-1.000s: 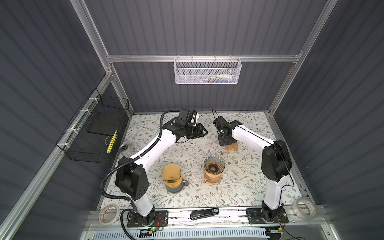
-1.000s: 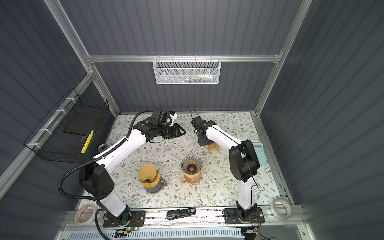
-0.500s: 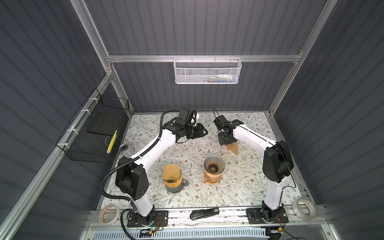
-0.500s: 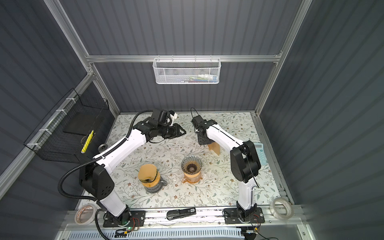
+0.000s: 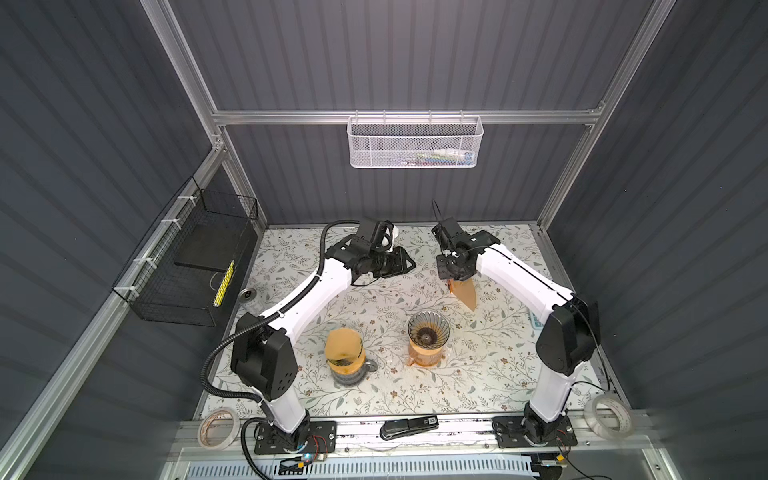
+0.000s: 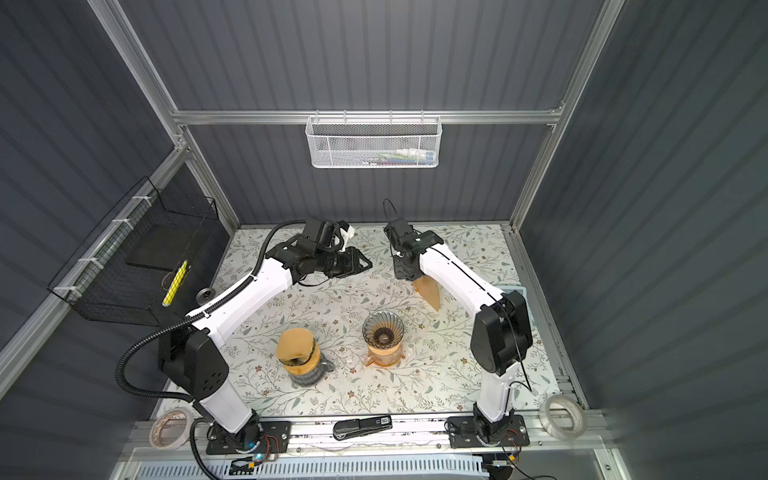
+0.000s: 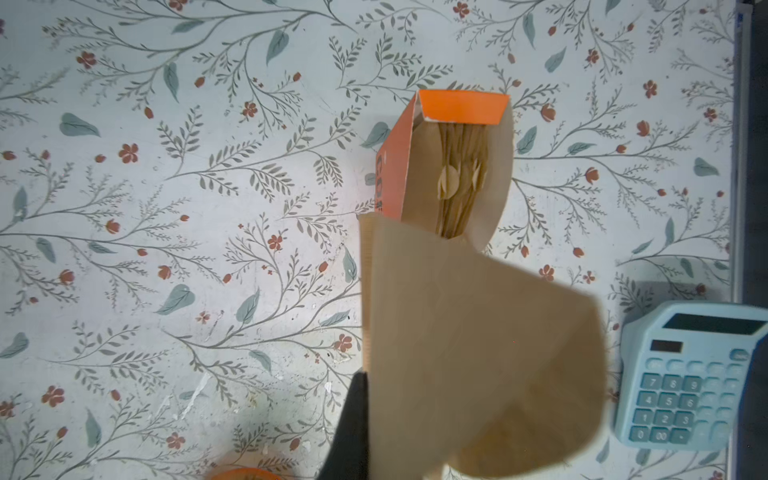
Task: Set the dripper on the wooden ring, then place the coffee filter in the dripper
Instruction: 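Pull the brown paper filter up out of the box with the right gripper, then carry the filter over the glass dripper and lower it in with the right gripper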
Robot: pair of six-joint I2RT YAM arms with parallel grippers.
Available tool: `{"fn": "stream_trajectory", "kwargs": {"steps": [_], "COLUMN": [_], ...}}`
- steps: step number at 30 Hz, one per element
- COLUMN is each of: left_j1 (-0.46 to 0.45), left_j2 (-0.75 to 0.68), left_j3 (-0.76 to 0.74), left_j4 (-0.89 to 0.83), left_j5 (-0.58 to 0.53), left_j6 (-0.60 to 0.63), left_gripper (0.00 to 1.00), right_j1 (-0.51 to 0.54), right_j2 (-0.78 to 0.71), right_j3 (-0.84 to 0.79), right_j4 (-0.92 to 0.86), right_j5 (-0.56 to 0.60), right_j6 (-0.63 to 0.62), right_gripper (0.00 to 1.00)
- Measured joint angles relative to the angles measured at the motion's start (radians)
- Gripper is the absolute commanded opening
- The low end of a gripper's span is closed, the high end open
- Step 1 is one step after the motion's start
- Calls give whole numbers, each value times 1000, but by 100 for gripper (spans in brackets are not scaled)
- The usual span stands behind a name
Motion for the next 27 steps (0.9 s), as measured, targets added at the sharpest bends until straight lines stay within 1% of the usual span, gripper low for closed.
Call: {"fn": "stream_trajectory", "kwargs": {"steps": [10,16,21,27], "left_j1": [1,2,2,2], "left_j2": [-29,-60,-90,-153], "left_j3": [0,7,18,20], "left_j4": [-39,-126,-222,-322], "left_j5": [-19,-25,-58,-93], "left_j6": [6,41,80,114], "left_gripper": [39,39,39,39], "right_j1": [2,19,55,119], "right_j2": [-62,-122,-193,-287], "right_j3": [39,92,150,158], "right_j4": [-69,-151,-262,-380], "right_j5": [-95,-148,-195,-269], "right_j6": [-13,-42,-66,-60], "right_gripper": [0,0,0,0]}}
